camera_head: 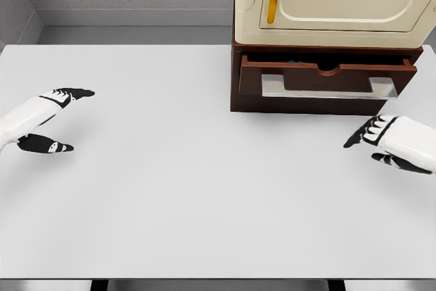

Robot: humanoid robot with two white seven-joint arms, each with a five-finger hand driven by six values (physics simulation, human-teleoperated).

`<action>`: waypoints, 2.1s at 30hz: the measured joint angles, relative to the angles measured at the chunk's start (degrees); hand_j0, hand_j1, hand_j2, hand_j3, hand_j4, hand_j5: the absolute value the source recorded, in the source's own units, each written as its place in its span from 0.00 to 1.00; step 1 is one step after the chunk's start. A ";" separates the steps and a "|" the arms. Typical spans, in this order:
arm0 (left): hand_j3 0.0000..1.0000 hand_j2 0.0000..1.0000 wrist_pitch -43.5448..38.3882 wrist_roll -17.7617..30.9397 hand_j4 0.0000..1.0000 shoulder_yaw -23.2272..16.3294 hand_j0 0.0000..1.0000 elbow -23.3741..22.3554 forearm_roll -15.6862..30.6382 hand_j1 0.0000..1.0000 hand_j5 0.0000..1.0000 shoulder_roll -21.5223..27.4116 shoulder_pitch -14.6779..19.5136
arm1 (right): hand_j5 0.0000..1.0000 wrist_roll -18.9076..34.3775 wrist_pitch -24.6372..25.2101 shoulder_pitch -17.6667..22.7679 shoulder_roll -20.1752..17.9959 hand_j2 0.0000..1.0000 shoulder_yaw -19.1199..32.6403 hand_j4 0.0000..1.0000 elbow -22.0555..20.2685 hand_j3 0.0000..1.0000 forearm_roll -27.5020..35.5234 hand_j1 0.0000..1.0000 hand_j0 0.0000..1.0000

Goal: Put the switch into the drawer with left arm, and close the drawer with right arm

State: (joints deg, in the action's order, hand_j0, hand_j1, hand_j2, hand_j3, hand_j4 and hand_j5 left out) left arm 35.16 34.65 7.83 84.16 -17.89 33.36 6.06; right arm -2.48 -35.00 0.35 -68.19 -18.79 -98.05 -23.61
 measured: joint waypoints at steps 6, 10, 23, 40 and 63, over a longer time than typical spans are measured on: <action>1.00 1.00 0.00 0.00 1.00 0.06 1.00 -0.08 0.01 1.00 1.00 0.04 0.00 | 0.73 1.32 -0.01 -1.14 -2.40 0.73 0.18 0.73 -2.83 0.73 0.13 0.73 0.73; 1.00 1.00 0.00 0.00 1.00 0.16 1.00 -0.18 -0.01 1.00 1.00 0.02 -0.09 | 0.74 1.52 -0.01 -1.85 -2.62 0.74 1.32 0.74 -3.16 0.74 0.13 0.74 0.74; 1.00 1.00 0.00 0.00 1.00 0.41 1.00 0.07 0.04 1.00 1.00 -0.09 0.00 | 0.75 1.58 -0.01 -4.39 -0.84 0.75 1.86 0.75 -1.95 0.75 -0.29 0.75 0.75; 1.00 1.00 0.00 0.00 1.00 0.43 1.00 -0.09 0.04 1.00 1.00 -0.03 -0.09 | 0.76 1.67 -0.01 -6.85 2.80 0.76 1.49 0.76 1.49 0.76 -0.99 0.76 0.76; 1.00 1.00 0.00 0.00 1.00 0.41 1.00 0.00 0.04 1.00 1.00 -0.03 -0.09 | 0.78 1.96 -0.01 -8.96 7.10 0.78 0.57 0.78 6.26 0.78 -1.55 0.78 0.78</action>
State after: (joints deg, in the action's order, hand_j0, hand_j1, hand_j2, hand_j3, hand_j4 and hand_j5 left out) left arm 35.16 34.66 8.23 84.16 -17.85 33.32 5.98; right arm -0.52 -35.00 -8.61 -61.09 -18.23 -91.79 -25.16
